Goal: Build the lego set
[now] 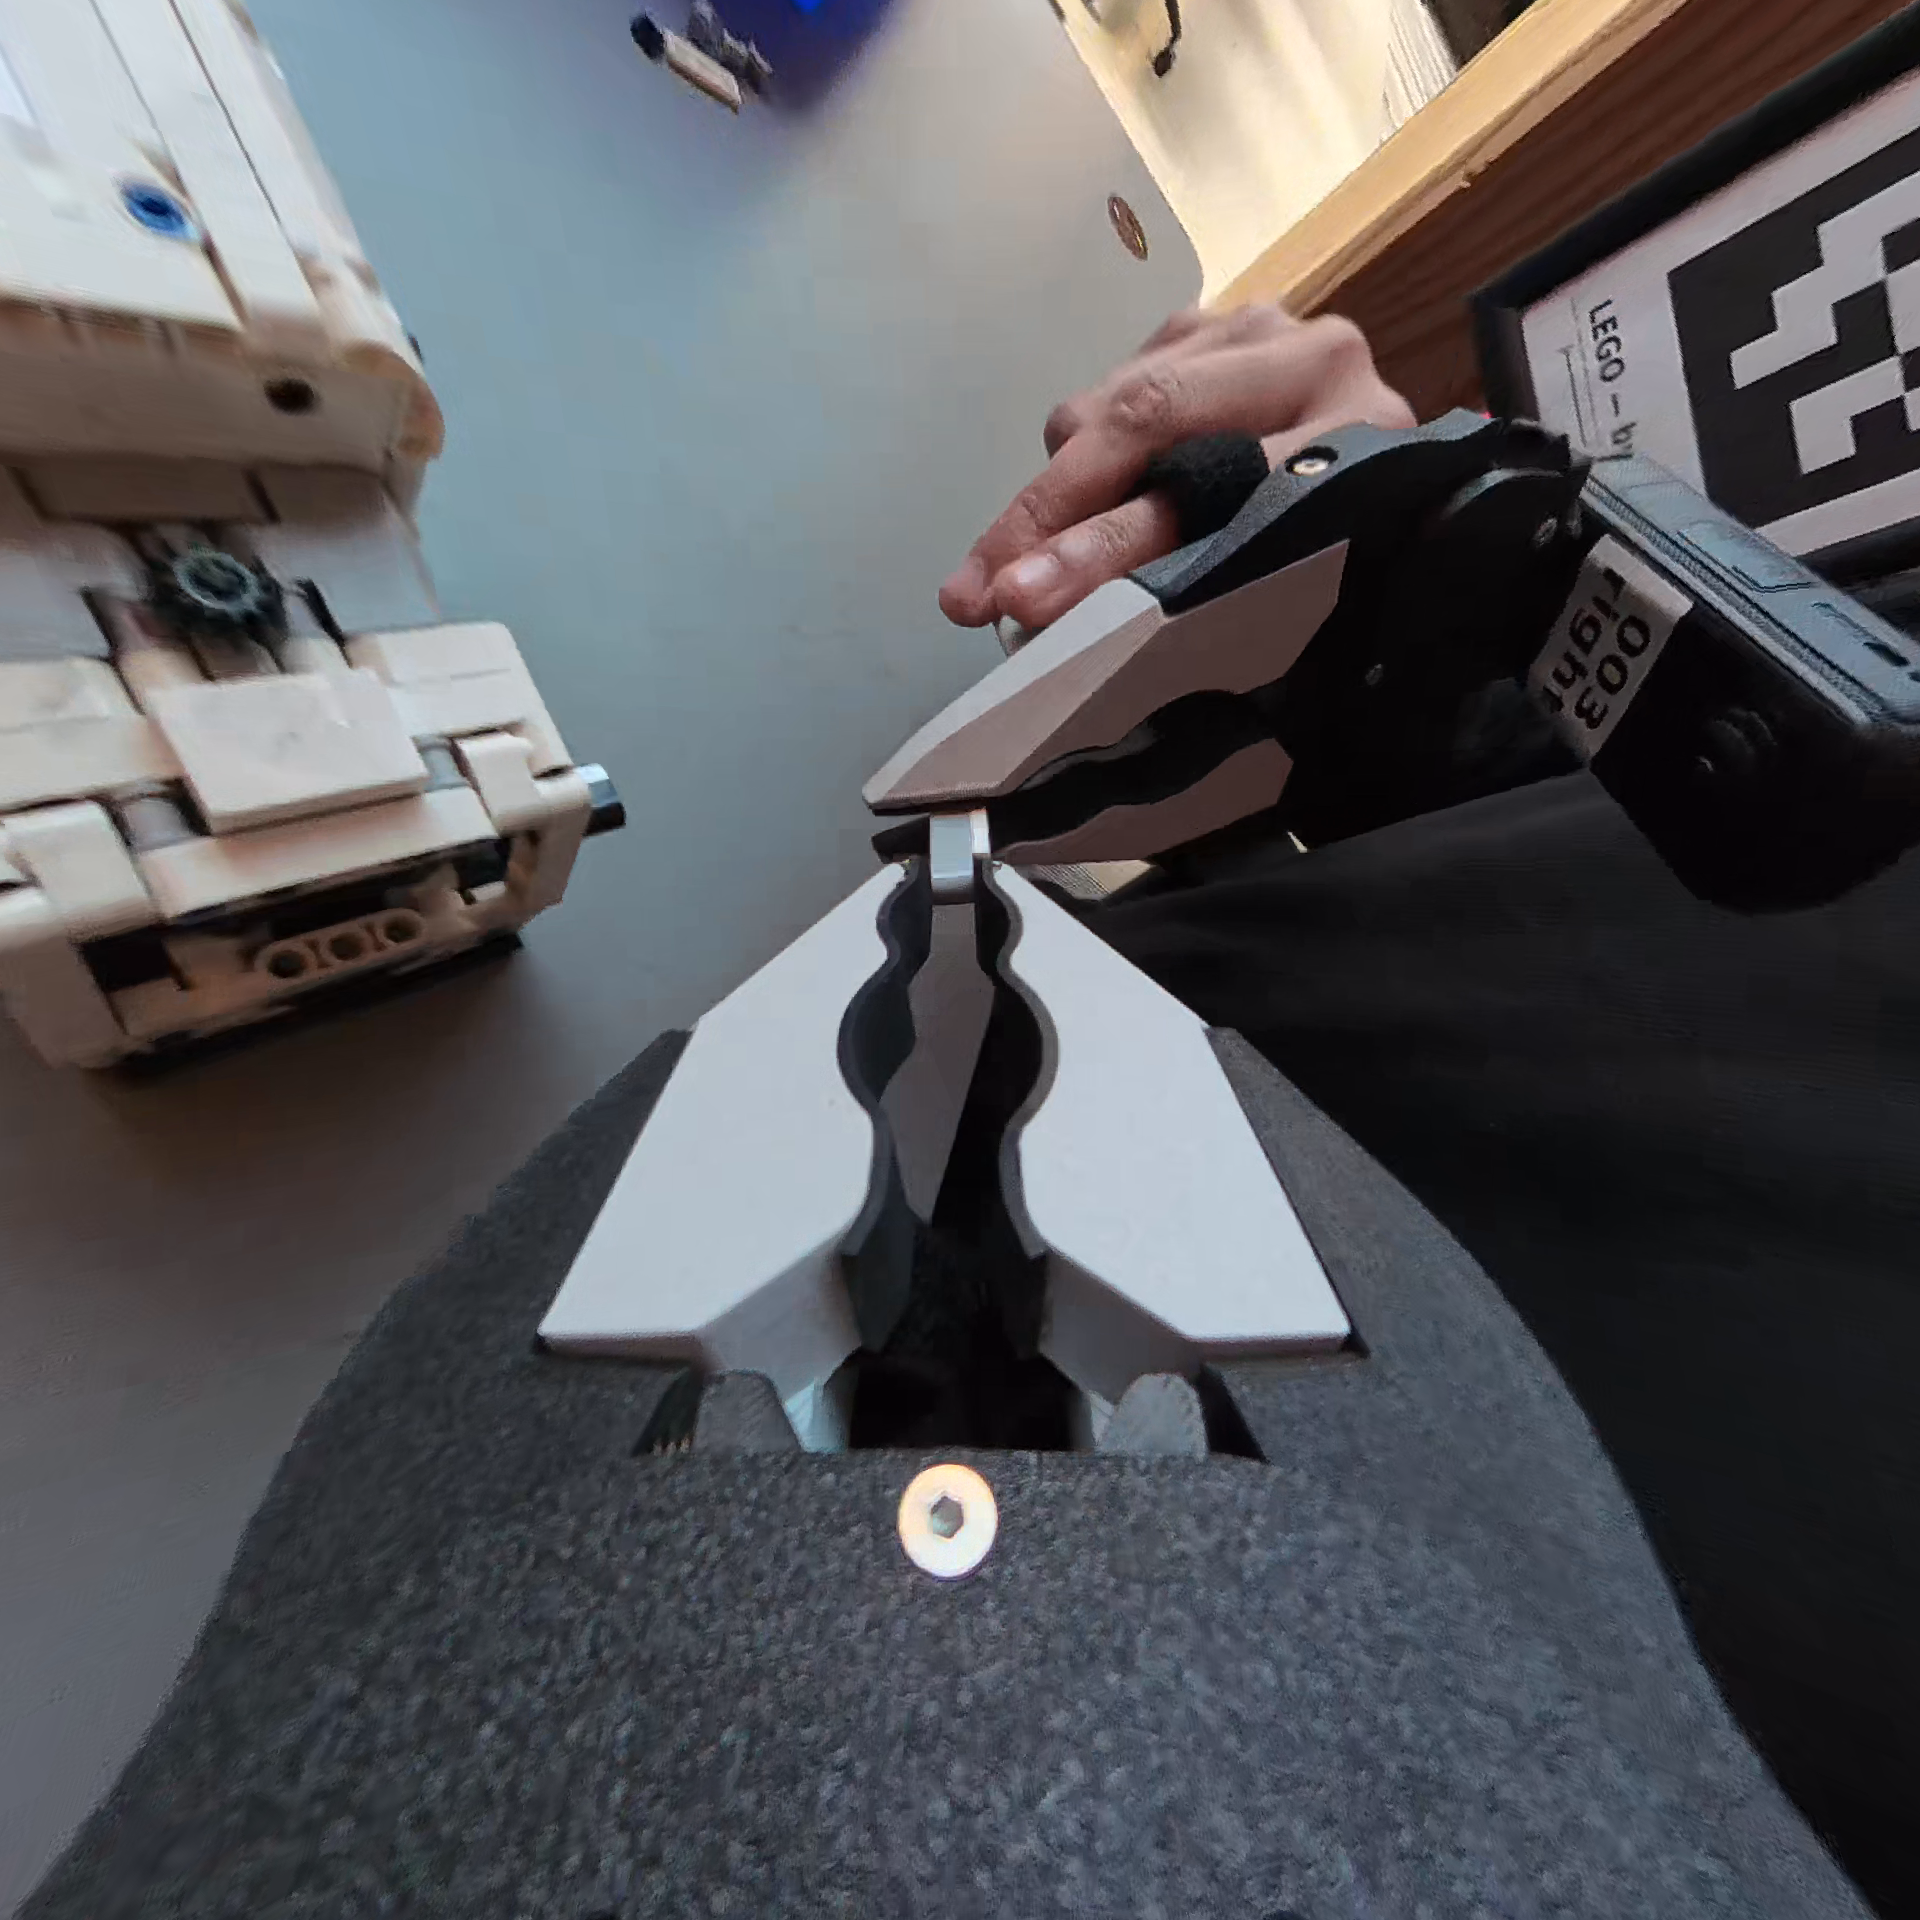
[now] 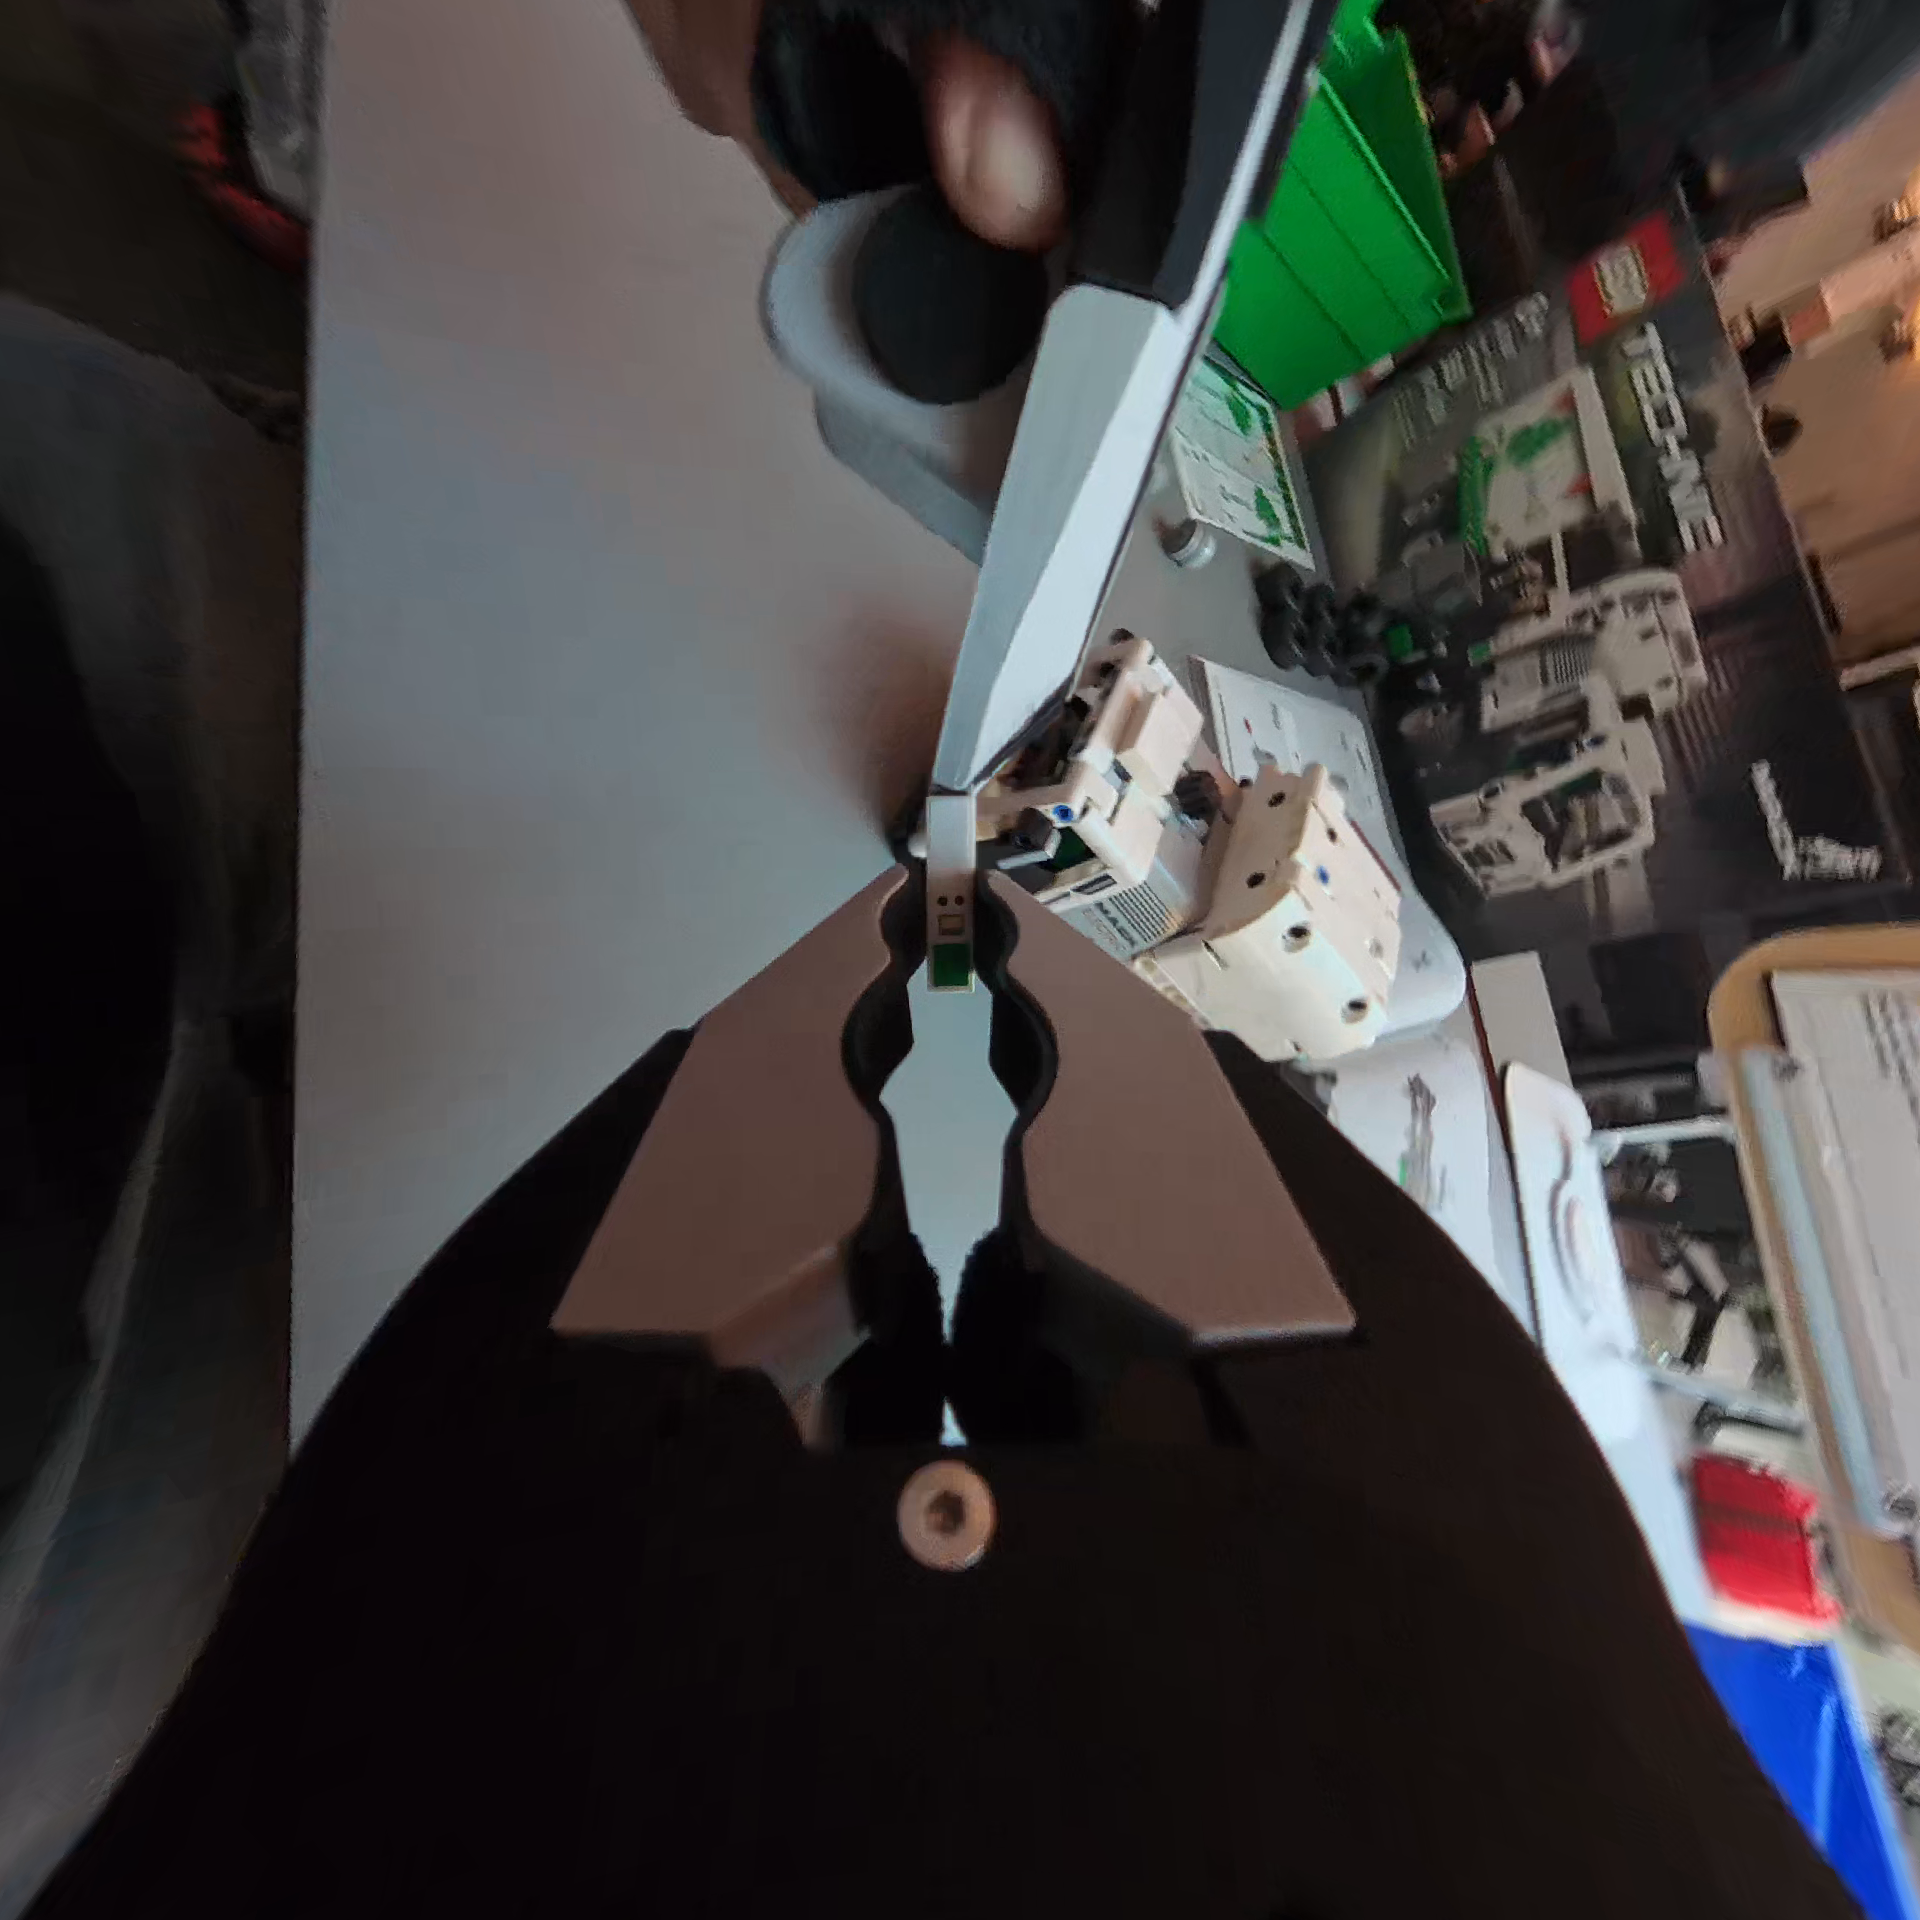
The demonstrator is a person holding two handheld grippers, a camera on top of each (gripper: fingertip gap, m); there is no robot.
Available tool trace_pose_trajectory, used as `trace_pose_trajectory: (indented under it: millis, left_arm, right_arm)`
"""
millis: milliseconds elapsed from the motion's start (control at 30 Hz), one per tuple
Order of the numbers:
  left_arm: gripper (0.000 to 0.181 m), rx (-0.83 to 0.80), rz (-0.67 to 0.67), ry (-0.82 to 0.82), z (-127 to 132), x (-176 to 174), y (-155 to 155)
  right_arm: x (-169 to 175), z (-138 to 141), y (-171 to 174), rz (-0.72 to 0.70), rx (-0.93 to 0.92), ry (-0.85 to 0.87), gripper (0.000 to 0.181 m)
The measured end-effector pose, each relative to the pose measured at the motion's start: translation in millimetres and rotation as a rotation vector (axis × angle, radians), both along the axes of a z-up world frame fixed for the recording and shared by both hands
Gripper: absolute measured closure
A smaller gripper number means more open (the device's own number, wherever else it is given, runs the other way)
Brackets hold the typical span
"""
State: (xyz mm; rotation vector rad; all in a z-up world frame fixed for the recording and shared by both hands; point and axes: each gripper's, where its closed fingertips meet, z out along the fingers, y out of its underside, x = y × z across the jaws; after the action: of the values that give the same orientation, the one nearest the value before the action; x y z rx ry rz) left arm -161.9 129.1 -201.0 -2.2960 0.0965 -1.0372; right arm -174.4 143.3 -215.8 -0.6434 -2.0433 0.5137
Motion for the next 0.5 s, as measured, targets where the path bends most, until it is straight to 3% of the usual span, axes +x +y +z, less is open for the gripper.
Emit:
trace_pose_trajectory:
  millis: [33,133,267,400,500]
  left_arm:
    - [0.174,0.033,0.023,0.031,2.8,-4.2,5.4]
    - [0.174,0.131,0.08,0.091,12.7,-12.5,19.0]
    - [0.173,0.233,0.096,0.131,22.0,-12.1,27.4]
    - [0.172,0.262,0.073,0.227,20.5,-12.1,27.7]
    - [0.165,0.307,0.108,0.314,23.9,-27.8,26.2]
  right_arm:
    - [-3.1,1.8,3.9,-0.068,-0.062,0.004,0.175]
    - [-8.7,7.6,10.8,-0.233,-0.341,0.021,0.175]
    - [-6.7,13.3,8.8,-0.324,-0.674,0.02,0.175]
    - [-5.7,12.1,14.2,-0.377,-0.634,0.053,0.175]
    - [-6.8,20.7,46.7,-0.466,-0.536,0.127,0.175]
